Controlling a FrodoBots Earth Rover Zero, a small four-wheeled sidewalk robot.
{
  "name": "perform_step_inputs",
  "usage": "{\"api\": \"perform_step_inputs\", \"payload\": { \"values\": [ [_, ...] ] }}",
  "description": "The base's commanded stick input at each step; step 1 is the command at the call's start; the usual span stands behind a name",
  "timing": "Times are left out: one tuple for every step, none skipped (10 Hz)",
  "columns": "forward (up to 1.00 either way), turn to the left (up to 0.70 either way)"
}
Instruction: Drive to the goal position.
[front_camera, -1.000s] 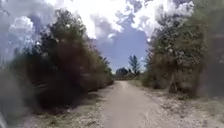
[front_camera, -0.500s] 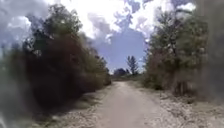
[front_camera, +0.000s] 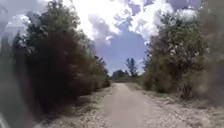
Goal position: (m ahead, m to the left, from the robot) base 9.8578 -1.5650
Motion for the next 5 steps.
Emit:
{"api": "perform_step_inputs", "payload": {
  "values": [
    [0.7, -0.19],
    [0.7, -0.05],
    [0.7, 0.0],
    [0.7, 0.0],
    [0.7, 0.0]
  ]
}}
